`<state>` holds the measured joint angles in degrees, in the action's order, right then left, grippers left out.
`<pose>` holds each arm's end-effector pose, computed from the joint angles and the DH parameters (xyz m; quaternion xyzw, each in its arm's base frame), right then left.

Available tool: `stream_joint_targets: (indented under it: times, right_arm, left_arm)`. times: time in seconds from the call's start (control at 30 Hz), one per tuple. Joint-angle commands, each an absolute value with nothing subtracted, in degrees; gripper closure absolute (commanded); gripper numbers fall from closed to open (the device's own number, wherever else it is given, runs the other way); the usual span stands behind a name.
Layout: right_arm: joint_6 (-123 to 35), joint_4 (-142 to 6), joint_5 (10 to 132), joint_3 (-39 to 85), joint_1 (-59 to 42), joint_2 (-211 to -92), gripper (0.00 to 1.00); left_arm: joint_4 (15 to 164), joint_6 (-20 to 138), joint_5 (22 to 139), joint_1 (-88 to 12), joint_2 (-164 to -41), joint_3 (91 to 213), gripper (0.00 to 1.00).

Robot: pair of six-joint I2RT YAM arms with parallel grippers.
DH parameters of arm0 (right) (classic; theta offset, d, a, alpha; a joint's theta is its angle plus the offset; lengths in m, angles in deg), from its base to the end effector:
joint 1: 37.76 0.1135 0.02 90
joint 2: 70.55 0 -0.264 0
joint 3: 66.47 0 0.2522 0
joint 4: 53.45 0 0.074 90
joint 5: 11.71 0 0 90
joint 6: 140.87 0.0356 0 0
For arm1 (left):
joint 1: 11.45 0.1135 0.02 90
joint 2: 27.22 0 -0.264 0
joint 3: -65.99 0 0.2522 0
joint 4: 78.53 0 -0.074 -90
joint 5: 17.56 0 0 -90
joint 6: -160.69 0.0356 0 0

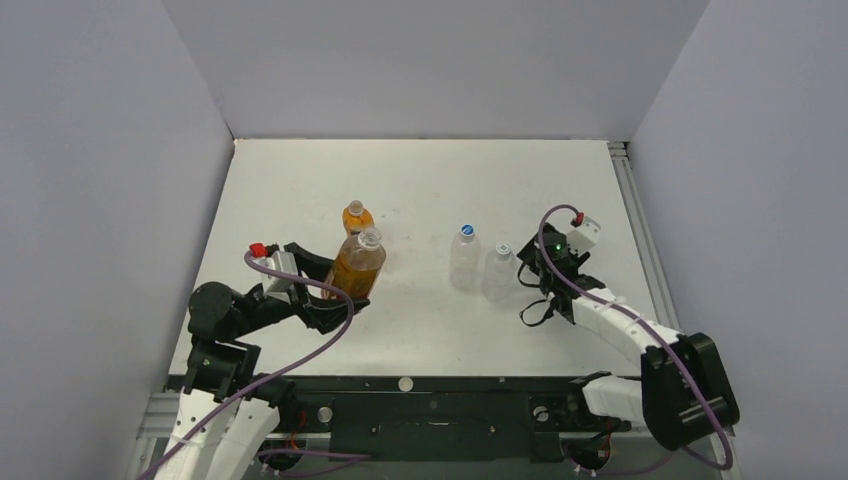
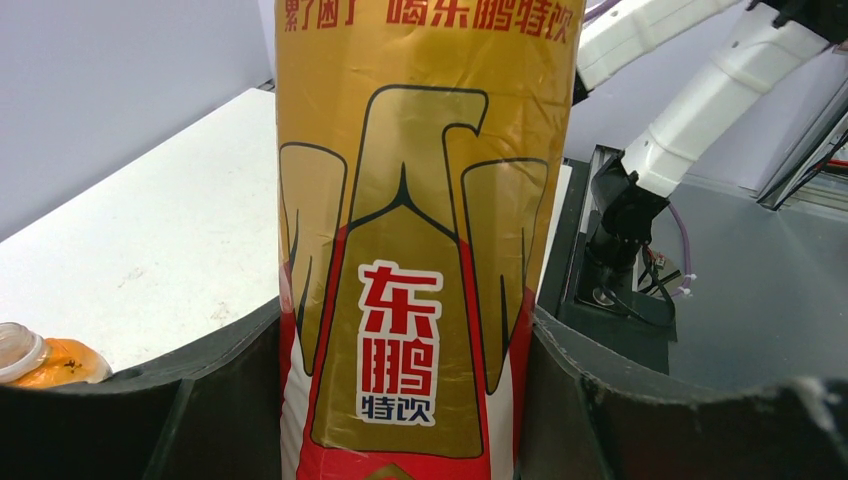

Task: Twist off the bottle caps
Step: Place the bottle cap at the center of the board, then place the plastic bottle at the center of the board.

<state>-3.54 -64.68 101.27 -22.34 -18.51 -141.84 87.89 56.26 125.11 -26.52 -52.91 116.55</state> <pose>0.2344 0.0671 0.1821 0.2982 0.8348 0.0842 0.4550 0.0937 -0.0545 0.3527 0.3462 0.5664 -0.4485 0.5985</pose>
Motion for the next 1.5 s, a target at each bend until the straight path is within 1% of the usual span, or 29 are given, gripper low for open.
stream_joint_targets:
  times: [0.0, 0.1, 0.2, 0.27, 0.33, 0.4, 0.43, 0.53, 0.67, 0.8, 0.97, 1.1, 1.17, 1.23, 1.3, 1.33, 1.37, 1.47]
  right_arm:
    - [-5.06, -71.95, 103.10, -15.84, -16.22, -130.45, 0.36]
    - [-7.33, -77.59, 104.91, -10.68, -13.27, -124.22, 0.35]
    - [-11.06, -80.90, 104.95, -1.94, -10.07, -119.31, 0.33]
    - [-13.81, -82.36, 103.58, 3.81, -6.96, -118.09, 0.32]
    - [-16.02, -81.75, 97.83, 9.03, -3.69, -118.15, 0.30]
    - [-17.56, -80.21, 92.52, 13.46, 0.15, -119.38, 0.26]
    - [-18.81, -79.46, 90.98, 15.99, 3.41, -120.51, 0.24]
    - [-21.46, -76.02, 83.69, 19.89, 12.90, -124.12, 0.21]
    - [-26.91, -74.63, 80.62, 25.57, 23.70, -130.57, 0.18]
    - [-29.14, -73.16, 79.23, 29.44, 28.33, -136.16, 0.17]
    - [-28.39, -70.27, 78.81, 31.47, 29.75, -140.08, 0.17]
    - [-27.88, -69.25, 77.02, 31.89, 30.69, -141.92, 0.22]
    - [-27.65, -68.86, 77.12, 31.84, 31.04, -142.52, 0.27]
    - [-27.49, -68.64, 77.40, 31.68, 31.32, -143.02, 0.34]
    - [-27.38, -68.49, 77.55, 31.61, 31.45, -143.37, 0.45]
    - [-27.26, -68.41, 77.49, 31.55, 31.47, -143.56, 0.48]
    - [-27.24, -68.29, 77.36, 31.44, 31.56, -143.73, 0.55]
    - [-27.31, -68.39, 77.43, 31.34, 31.67, -144.05, 0.67]
  left_arm:
    - [90.36, 55.67, 124.34, -26.49, -53.09, 119.64, 1.00]
    - [90.60, 55.04, 124.18, -26.48, -53.29, 119.74, 1.00]
    - [91.10, 54.56, 124.30, -26.55, -53.59, 119.59, 1.00]
    - [91.52, 54.30, 124.31, -26.50, -53.78, 119.48, 1.00]
    - [91.85, 54.26, 124.32, -26.48, -54.05, 119.43, 1.00]
    - [91.95, 54.26, 124.43, -26.53, -54.21, 119.47, 1.00]
    - [91.98, 54.26, 124.50, -26.51, -54.34, 119.47, 1.00]
    - [91.88, 54.21, 124.62, -26.52, -54.46, 119.47, 1.00]
    - [91.80, 54.32, 124.93, -26.48, -54.62, 119.41, 1.00]
    - [92.08, 54.27, 125.23, -26.53, -54.85, 119.32, 1.00]
    - [92.35, 54.26, 125.27, -26.53, -54.92, 119.17, 1.00]
    - [92.80, 54.13, 125.35, -26.53, -54.93, 118.79, 1.00]
    - [93.00, 53.94, 125.35, -26.52, -54.91, 118.69, 1.00]
    - [93.06, 53.91, 125.38, -26.55, -54.78, 118.45, 1.00]
    - [93.07, 53.78, 125.43, -26.52, -54.67, 118.35, 1.00]
    - [93.07, 53.74, 125.37, -26.54, -54.65, 118.25, 1.00]
    - [93.11, 53.69, 125.36, -26.51, -54.58, 118.25, 1.00]
    - [93.23, 53.40, 125.16, -26.52, -54.50, 118.29, 1.00]
